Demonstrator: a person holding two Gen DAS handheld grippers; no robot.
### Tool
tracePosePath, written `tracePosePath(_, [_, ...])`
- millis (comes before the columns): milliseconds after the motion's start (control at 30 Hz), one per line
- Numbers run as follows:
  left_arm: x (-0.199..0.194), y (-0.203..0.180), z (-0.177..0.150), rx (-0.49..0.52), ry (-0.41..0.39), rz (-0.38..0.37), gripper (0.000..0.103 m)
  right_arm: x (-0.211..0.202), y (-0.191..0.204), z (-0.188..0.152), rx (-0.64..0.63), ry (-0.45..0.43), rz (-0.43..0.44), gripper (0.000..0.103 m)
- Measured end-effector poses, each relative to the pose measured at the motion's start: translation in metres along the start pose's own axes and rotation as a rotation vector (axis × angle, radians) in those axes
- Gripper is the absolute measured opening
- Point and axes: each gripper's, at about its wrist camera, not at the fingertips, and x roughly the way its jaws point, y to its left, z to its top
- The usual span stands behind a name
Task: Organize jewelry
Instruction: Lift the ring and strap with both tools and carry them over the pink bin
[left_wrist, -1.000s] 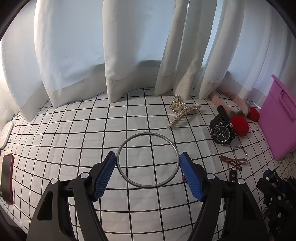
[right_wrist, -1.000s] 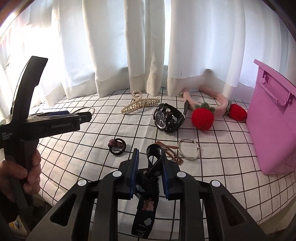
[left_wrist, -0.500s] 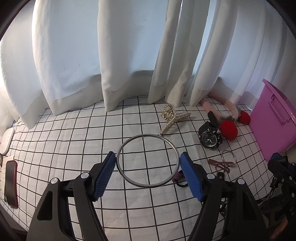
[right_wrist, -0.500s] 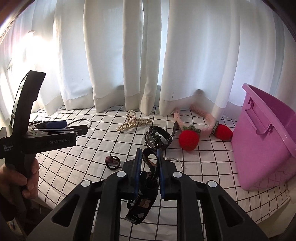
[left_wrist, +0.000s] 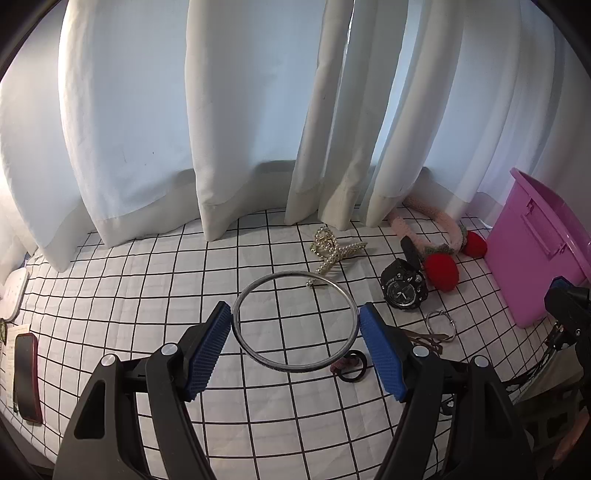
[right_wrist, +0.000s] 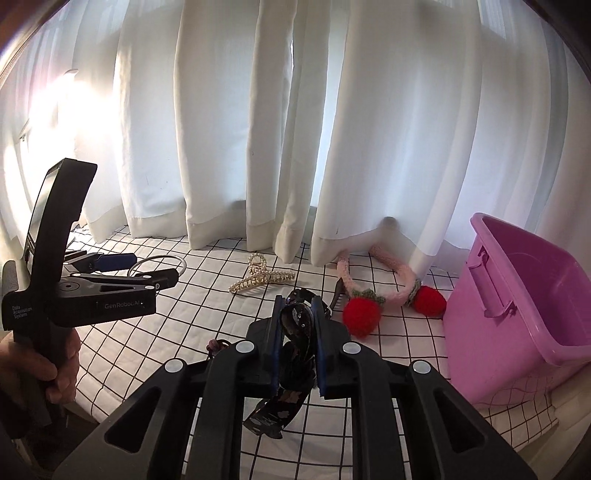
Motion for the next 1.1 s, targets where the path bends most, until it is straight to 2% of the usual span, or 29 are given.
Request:
tracePosePath(300, [-0.016,-0.009,0.014,0.040,-0.031,-0.021,0.070,-0.027,-0.007,0.030,-0.012,-0.080,-0.042,0.012])
tracePosePath(700, [-0.043,-0.045,0.048,0.091,-0.075,-0.103,0.070,-0.066,-0.035,0.076,-0.026,-0.213,-0.127,0.010])
tracePosePath(933, [-0.053,-0.081,0.071,0.111,-0.115,-0.118,0.070,-0.089,-0.076,0.109,-0.056,-0.309,-0.145,0.010])
tracePosePath(1100, [-0.061,-0.114,0.091,0.085,-0.136,-0.113,0.070,-0.110,-0.119,0.136,-0.083,-0.384,-0.125,0.010])
